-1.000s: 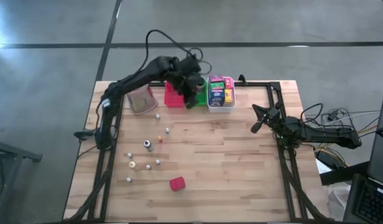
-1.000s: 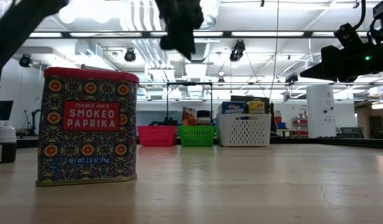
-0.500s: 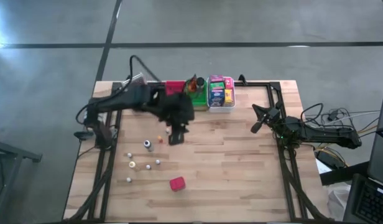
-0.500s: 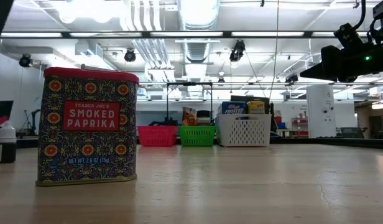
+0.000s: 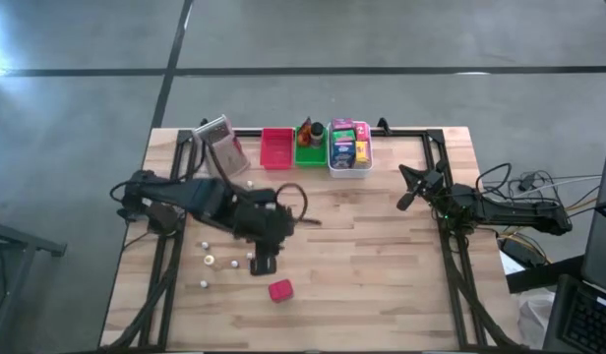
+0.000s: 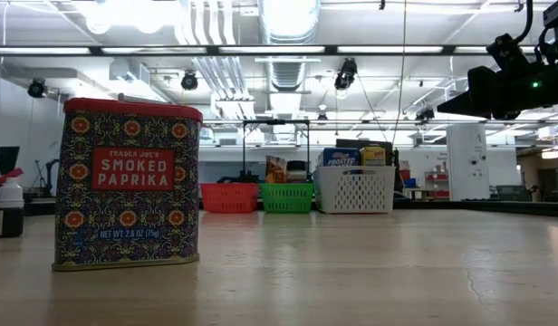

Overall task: Pick & Place Kitchen Items
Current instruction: Put the red seasoning can into the green bin

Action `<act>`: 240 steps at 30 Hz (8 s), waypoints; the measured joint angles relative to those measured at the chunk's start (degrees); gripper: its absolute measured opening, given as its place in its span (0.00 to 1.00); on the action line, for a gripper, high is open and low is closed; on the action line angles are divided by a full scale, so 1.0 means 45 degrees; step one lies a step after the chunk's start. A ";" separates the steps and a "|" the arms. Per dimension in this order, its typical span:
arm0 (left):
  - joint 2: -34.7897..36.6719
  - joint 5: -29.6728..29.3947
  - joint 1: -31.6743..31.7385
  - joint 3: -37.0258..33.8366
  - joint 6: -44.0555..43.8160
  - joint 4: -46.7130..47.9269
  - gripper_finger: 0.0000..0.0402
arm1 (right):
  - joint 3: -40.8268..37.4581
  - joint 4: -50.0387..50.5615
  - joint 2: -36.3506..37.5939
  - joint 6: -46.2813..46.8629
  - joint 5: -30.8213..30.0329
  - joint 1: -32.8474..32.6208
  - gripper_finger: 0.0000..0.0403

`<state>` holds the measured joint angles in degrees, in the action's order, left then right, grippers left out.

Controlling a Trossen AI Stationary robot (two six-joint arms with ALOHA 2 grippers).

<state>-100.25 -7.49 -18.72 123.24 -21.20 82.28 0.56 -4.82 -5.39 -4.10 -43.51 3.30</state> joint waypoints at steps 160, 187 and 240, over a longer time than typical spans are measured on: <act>-0.1603 0.0525 -0.1666 -1.0170 -0.1243 -0.9050 0.81 | 0.0000 0.0000 -0.0001 0.0000 0.0000 0.0001 0.02; -0.1603 0.0529 -0.1666 -1.0014 -0.1256 -0.8962 0.59 | 0.0000 0.0003 -0.0002 0.0000 0.0000 -0.0001 0.02; -0.1603 0.0748 -0.1666 -0.9937 -0.1489 -0.8742 0.58 | -0.0001 0.0004 -0.0005 0.0000 0.0000 0.0001 0.02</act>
<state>-107.46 -4.12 -26.22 78.52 -27.90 42.94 0.55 -4.80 -5.41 -4.10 -43.51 3.31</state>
